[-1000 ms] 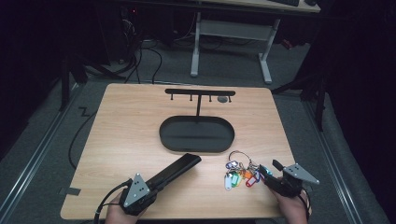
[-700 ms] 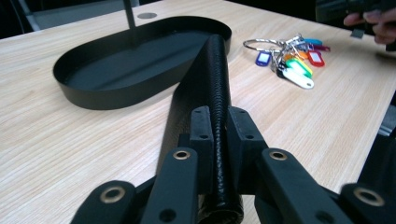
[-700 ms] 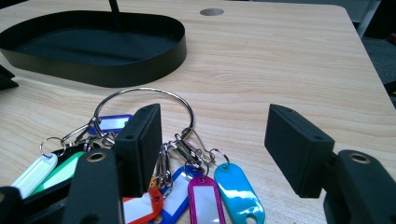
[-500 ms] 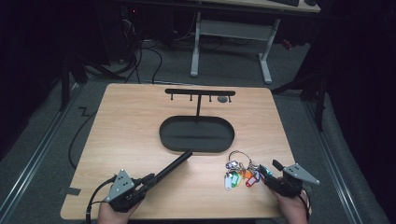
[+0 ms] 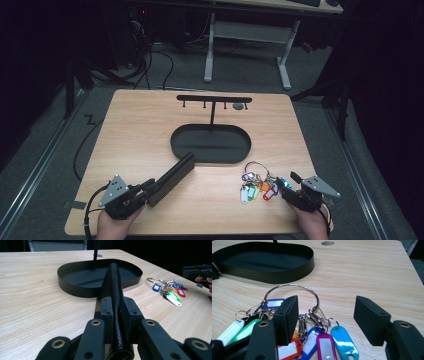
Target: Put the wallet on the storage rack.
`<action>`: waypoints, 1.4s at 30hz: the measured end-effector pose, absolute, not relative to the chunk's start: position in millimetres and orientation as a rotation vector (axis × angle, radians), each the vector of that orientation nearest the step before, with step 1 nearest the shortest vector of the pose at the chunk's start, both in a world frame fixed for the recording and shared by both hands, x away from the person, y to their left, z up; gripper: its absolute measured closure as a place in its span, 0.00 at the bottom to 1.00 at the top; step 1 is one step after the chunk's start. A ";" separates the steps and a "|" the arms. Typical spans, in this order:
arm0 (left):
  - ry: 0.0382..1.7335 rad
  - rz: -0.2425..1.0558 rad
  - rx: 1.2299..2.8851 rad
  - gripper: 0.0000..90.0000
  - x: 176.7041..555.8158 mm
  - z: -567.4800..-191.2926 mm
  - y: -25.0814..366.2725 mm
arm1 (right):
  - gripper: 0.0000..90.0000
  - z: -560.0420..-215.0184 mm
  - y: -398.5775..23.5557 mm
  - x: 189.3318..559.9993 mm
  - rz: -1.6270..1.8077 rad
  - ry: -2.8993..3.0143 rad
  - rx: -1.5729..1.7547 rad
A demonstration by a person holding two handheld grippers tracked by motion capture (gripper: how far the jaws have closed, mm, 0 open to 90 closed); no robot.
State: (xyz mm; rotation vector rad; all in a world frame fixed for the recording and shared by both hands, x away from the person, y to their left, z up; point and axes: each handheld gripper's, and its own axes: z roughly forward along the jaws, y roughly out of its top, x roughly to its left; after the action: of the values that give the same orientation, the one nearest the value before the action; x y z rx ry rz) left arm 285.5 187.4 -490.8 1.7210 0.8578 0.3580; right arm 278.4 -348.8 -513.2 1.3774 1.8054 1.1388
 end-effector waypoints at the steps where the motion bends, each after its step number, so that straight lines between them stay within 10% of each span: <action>1: 0.861 0.357 1.717 0.88 286.2 -491.4 188.2 | 0.41 -513.3 -348.8 278.5 1.139 1.806 1.377; 42: 0.754 0.567 2.038 0.56 285.6 -492.0 164.8 | 0.41 -514.5 -348.1 279.5 1.142 1.823 1.381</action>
State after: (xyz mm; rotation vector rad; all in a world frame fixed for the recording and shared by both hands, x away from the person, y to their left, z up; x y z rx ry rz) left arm 285.6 164.8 -492.0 2.0378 0.7538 0.5667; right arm 279.5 -348.1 -514.5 1.3806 1.8225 1.1415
